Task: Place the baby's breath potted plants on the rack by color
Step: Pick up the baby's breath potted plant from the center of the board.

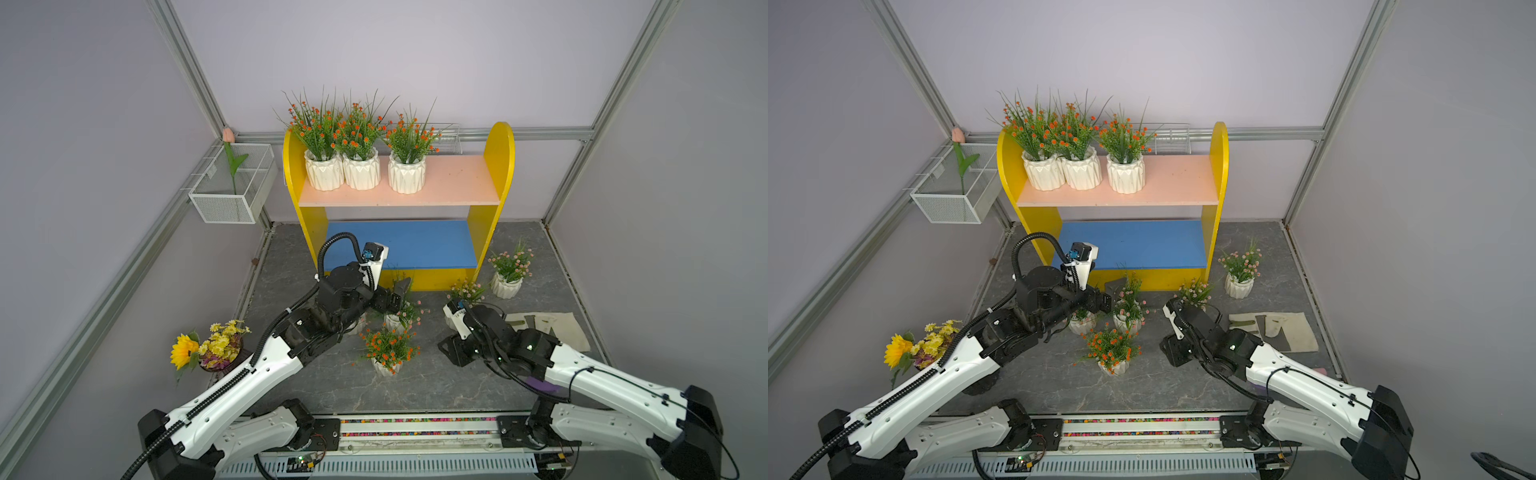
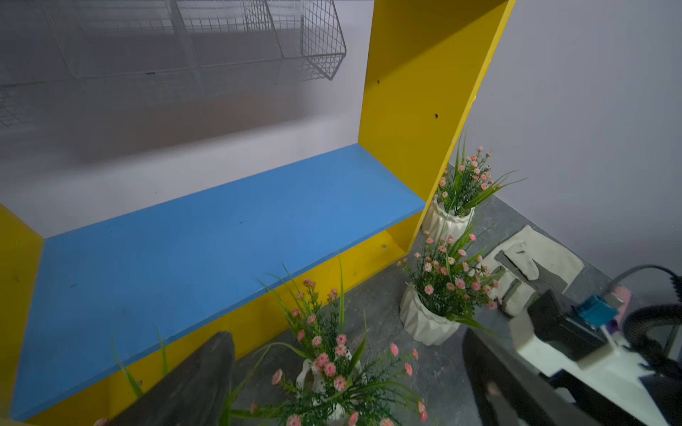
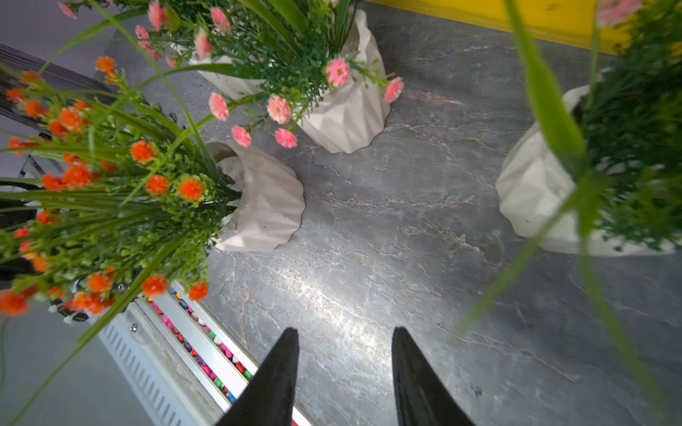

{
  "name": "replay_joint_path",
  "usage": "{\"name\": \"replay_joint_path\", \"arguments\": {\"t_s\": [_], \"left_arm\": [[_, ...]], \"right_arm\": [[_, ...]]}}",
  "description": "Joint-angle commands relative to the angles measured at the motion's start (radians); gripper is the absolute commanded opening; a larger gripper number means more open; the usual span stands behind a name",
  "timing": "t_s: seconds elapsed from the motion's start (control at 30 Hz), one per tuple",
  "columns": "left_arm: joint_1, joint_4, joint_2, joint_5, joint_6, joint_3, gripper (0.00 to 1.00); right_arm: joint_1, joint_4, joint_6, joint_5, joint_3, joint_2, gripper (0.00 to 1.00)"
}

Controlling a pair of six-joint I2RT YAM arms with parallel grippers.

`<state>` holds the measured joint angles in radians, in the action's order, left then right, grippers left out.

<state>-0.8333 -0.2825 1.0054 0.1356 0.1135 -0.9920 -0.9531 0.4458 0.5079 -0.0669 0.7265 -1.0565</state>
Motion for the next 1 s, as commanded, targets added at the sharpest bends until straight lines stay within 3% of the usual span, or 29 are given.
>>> {"name": "replay_joint_path", "arguments": {"t_s": [0.0,0.33,0.97], "left_arm": [[-0.001,0.010,-0.075,0.013,0.033,0.022,0.99],[-0.001,-0.054,-0.182,0.073,0.020,0.040,1.00],[-0.002,-0.079,-0.210,0.104,0.010,0.058,1.00]], "right_arm": [[-0.038,-0.155,0.073,-0.073,-0.017,-0.062,0.42],[-0.096,-0.299,0.083,-0.067,0.029,-0.236,0.36],[-0.170,-0.325,0.080,-0.034,0.183,-0.471,0.28]]}}
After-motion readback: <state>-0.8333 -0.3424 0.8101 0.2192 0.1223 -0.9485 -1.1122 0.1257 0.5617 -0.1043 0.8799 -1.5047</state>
